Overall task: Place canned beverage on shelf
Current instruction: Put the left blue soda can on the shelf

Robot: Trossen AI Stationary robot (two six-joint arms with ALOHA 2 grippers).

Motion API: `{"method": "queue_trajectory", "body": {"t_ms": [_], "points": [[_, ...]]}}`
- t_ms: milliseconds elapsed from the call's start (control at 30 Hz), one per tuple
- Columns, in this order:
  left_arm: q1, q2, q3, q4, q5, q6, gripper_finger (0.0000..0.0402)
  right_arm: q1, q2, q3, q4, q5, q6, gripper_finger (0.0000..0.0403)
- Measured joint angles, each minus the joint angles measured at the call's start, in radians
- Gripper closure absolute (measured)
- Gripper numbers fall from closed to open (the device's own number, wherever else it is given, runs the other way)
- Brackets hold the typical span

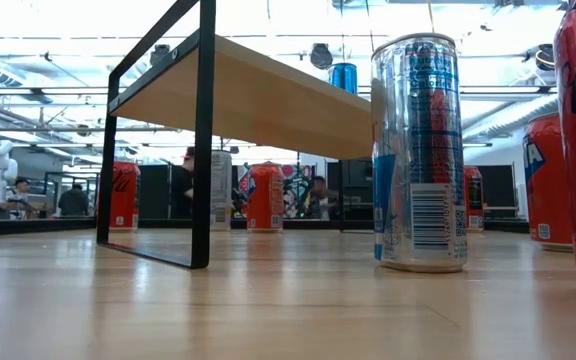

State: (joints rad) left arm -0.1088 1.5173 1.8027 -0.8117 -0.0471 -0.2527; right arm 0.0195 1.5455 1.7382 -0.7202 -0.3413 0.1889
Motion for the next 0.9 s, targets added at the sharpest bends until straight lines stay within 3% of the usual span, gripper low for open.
{"method": "queue_trajectory", "body": {"t_ms": [267,467,633,900], "points": [[0.002,-0.015,0.001,0.006,-0.128,-0.106,0.0050,-0.056,-0.047,0.006,-0.063,-0.005,-0.019,0.0206],[0.009,-0.045,0.001,0.052,-0.210,-0.154,0.0032,-0.116,-0.126,0.008,-0.139,0.011,-0.020,0.0205],[0.012,-0.063,0.002,0.041,-0.290,-0.193,0.0032,-0.147,-0.198,0.008,-0.222,0.153,0.002,0.0205],[0.012,-0.063,0.001,0.043,-0.319,-0.215,0.0031,-0.171,-0.336,0.009,-0.284,0.460,0.115,0.0204]]}}
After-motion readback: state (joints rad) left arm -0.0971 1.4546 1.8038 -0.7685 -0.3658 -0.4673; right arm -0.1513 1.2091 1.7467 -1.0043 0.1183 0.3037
